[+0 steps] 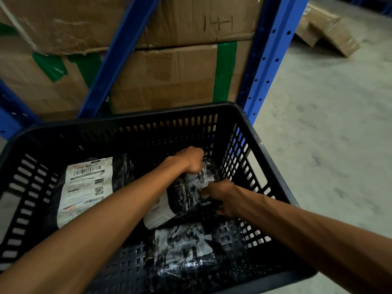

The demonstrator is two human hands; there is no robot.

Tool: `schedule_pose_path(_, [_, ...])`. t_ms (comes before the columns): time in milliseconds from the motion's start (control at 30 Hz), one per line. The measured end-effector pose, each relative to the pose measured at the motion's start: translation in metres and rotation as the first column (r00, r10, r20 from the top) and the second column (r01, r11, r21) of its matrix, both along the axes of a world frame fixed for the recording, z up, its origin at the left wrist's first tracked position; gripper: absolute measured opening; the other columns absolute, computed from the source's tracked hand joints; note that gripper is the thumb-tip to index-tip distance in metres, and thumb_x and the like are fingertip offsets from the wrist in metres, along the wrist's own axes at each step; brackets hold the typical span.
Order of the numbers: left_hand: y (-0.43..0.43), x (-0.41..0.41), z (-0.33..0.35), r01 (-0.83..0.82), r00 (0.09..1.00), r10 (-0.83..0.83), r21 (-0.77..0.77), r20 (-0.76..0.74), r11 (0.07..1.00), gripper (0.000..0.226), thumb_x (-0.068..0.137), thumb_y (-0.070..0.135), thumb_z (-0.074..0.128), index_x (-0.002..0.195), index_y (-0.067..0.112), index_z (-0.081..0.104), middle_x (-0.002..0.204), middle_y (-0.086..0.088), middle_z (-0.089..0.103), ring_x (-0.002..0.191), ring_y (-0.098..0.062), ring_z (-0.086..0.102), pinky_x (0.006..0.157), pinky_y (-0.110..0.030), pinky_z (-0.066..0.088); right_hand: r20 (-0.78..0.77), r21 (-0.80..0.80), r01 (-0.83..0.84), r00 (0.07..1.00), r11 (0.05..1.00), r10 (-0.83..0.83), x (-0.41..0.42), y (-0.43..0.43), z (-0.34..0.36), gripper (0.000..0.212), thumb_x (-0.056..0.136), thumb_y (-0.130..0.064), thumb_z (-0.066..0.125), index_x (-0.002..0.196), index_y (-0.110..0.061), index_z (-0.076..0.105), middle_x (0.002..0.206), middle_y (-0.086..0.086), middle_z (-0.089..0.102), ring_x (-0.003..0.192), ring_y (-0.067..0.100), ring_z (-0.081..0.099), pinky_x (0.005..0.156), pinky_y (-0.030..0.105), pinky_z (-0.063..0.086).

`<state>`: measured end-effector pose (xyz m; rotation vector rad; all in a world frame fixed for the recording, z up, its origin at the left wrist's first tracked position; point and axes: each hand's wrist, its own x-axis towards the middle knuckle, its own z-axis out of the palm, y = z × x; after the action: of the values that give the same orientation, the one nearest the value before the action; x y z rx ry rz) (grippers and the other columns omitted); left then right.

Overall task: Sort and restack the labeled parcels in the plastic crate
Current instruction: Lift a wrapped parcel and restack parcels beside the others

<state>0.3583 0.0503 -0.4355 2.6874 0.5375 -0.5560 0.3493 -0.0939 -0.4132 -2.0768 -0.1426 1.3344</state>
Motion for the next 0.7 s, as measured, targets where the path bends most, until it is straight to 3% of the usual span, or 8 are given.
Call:
schedule_pose_path(133, [0.000, 0.000, 0.021, -0.157, 0.981, 0.172, -0.146, 0.094, 0.977, 0.024, 0.098, 0.030, 0.042, 0.088, 0.012, 0.053, 0.104, -0.012, 0.061, 0.077, -0.021, 0.054, 0.062, -0.029, 0.040, 0.064, 0.093, 0.240, 0.967, 0.966, -0.246, -0.005, 0.007, 0.015, 0.069, 0.084, -0.012, 0.069, 0.143, 0.002, 0.036, 0.139, 0.022, 0.053, 0.115, 0.033, 0.061, 0.075, 0.037, 0.058])
schedule_pose_path(200, [0.000, -0.004, 0.035, -0.276, 0.946, 0.313, -0.305, 0.080, 0.911, 0.037, 0.098, 0.037, 0.039, 0.102, 0.005, 0.057, 0.114, -0.014, 0.061, 0.082, -0.021, 0.058, 0.061, -0.029, 0.048, 0.277, 0.023, 0.258, 0.927, 0.966, -0.254, -0.010, 0.008, 0.022, 0.087, 0.079, -0.021, 0.075, 0.146, 0.000, 0.023, 0.136, 0.021, 0.052, 0.119, 0.035, 0.058, 0.091, 0.045, 0.056])
schedule_pose_path(233, [-0.001, -0.007, 0.042, -0.339, 0.917, 0.394, -0.416, 0.052, 0.844, 0.047, 0.098, 0.040, 0.039, 0.119, 0.002, 0.055, 0.126, -0.015, 0.058, 0.096, -0.024, 0.062, 0.071, -0.033, 0.055, 0.383, 0.008, 0.230, 0.898, 0.973, -0.215, -0.012, 0.006, 0.026, 0.087, 0.077, -0.025, 0.076, 0.144, -0.002, 0.025, 0.132, 0.020, 0.054, 0.116, 0.035, 0.059, 0.093, 0.046, 0.055])
schedule_pose_path(333, [-0.007, -0.024, 0.067, -0.487, 0.780, 0.622, -0.691, -0.068, 0.535, 0.058, 0.098, 0.043, 0.043, 0.145, 0.008, 0.039, 0.143, -0.012, 0.049, 0.126, -0.034, 0.052, 0.083, -0.047, 0.058, 0.601, 0.079, 0.106, 0.788, 0.991, -0.132, -0.020, -0.006, 0.043, 0.062, 0.076, -0.033, 0.074, 0.122, -0.007, 0.042, 0.110, 0.016, 0.065, 0.096, 0.032, 0.067, 0.079, 0.043, 0.060])
schedule_pose_path(467, [-0.018, -0.050, 0.110, -0.468, 0.626, 0.715, -0.883, -0.311, 0.026, 0.037, 0.092, 0.045, 0.055, 0.114, 0.016, 0.055, 0.100, -0.015, 0.059, 0.108, -0.036, 0.063, 0.058, -0.045, 0.054, 0.896, 0.014, -0.112, 0.442, 0.994, 0.037, -0.033, -0.019, 0.072, 0.050, 0.076, -0.048, 0.069, 0.106, -0.017, 0.042, 0.089, 0.008, 0.071, 0.077, 0.031, 0.069, 0.058, 0.035, 0.053])
schedule_pose_path(567, [-0.026, -0.069, 0.128, -0.397, 0.555, 0.796, -0.918, -0.242, -0.003, 0.049, 0.077, 0.048, 0.074, 0.107, 0.011, 0.063, 0.108, -0.014, 0.069, 0.083, -0.029, 0.069, 0.051, -0.035, 0.056, 0.977, -0.093, -0.308, 0.156, 0.947, 0.147, -0.046, -0.025, 0.091, 0.051, 0.077, -0.045, 0.067, 0.110, -0.018, 0.040, 0.081, 0.004, 0.072, 0.065, 0.027, 0.068, 0.050, 0.032, 0.048])
schedule_pose_path(633, [-0.028, -0.083, 0.131, -0.361, 0.464, 0.874, -0.932, -0.144, 0.038, 0.057, 0.071, 0.039, 0.082, 0.116, 0.009, 0.064, 0.112, -0.017, 0.071, 0.086, -0.029, 0.071, 0.051, -0.032, 0.058, 0.980, -0.187, -0.401, -0.007, 0.897, 0.201, -0.058, -0.030, 0.096, 0.053, 0.076, -0.045, 0.067, 0.112, -0.019, 0.039, 0.080, 0.001, 0.071, 0.060, 0.024, 0.067, 0.046, 0.028, 0.040])
schedule_pose_path(700, [-0.025, -0.101, 0.129, -0.290, 0.390, 0.915, -0.957, -0.101, 0.018, 0.036, 0.076, 0.024, 0.081, 0.106, 0.010, 0.067, 0.111, -0.019, 0.071, 0.090, -0.032, 0.071, 0.056, -0.034, 0.059, 0.975, -0.221, -0.454, -0.095, 0.863, 0.200, -0.068, -0.034, 0.099, 0.053, 0.075, -0.047, 0.068, 0.113, -0.020, 0.042, 0.080, 0.000, 0.070, 0.058, 0.022, 0.066, 0.043, 0.029, 0.043])
